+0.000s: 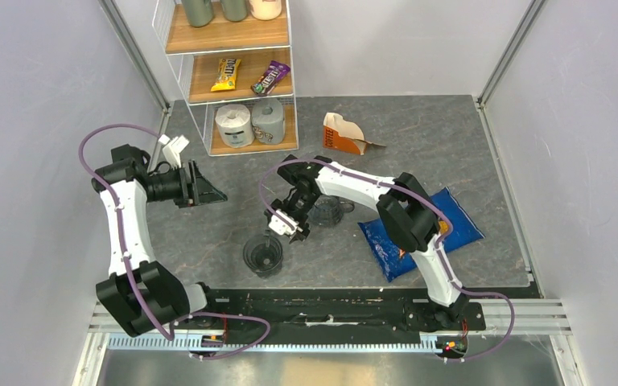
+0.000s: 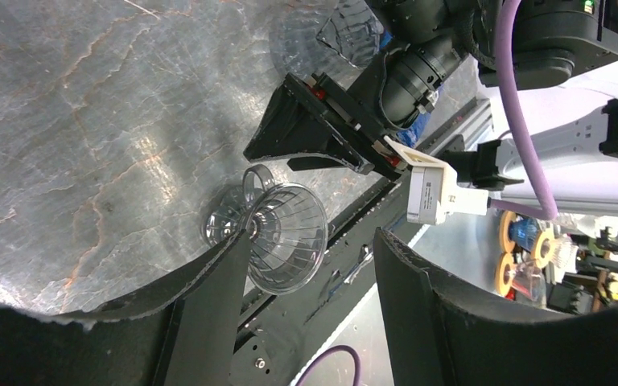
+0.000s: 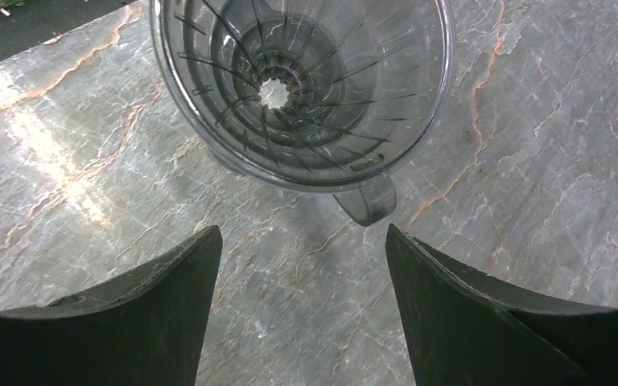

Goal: Place the coffee filter in the dripper

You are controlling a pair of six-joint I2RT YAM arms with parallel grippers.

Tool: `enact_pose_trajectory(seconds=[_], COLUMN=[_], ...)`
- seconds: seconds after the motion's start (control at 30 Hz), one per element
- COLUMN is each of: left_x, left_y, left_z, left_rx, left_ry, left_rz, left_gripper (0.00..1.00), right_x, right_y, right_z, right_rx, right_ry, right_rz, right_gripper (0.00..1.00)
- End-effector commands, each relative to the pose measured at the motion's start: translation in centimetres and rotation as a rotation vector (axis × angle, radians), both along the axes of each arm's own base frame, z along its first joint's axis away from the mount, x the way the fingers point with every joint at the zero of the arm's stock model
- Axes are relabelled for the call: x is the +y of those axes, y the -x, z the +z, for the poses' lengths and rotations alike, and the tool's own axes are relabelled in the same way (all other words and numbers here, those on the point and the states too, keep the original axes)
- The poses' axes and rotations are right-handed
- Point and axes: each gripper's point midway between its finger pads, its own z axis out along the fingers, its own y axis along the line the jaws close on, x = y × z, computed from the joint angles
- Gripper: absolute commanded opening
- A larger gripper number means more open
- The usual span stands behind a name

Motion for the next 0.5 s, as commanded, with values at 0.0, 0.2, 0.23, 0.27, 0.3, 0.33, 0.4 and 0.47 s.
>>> enact_pose_trajectory(seconds=[0.0,0.2,0.23,0.27,0.3,0.33,0.4,0.47], left_x=[0.4,0.9,1.0,1.1,1.2,1.2,1.3,1.3], left_y=[-0.2,-0.5,-0.6,-0.6,-0.6,-0.6,-0.7,-0.7], left_z=[0.7,0.0,0.0,-0.1,-0.1,-0.2,-0.2,-0.2], left_rx=[-0.047,-0.023,-0.021,-0.019,-0.021,-0.021,-0.023,-0.023], left_ry=[-0.025,-0.032,-0.036,-0.04,-0.043,-0.044,-0.045,-0.045], left_rz=[0.047,0.071,0.074,0.076,0.078,0.08,0.08,0.081], left_gripper=[0.65,0.65,0.65,0.65,0.65,0.65,0.65,0.65], right_x=[2.3,2.9,2.8,2.6,2.4,2.2,1.9,1.6], right_y=[-0.5,0.3,0.5,0.8,1.0,1.2,1.6,1.9], right_z=[1.4,1.5,1.6,1.6,1.6,1.6,1.7,1.8], right_rx=[-0.039,-0.038,-0.04,-0.037,-0.037,-0.035,-0.025,-0.02], right_ry=[-0.076,-0.089,-0.09,-0.087,-0.085,-0.083,-0.082,-0.078], right_rz=[0.027,0.061,0.073,0.08,0.087,0.093,0.099,0.106], right_gripper=[0.83,0.85,0.84,0.83,0.81,0.79,0.76,0.73])
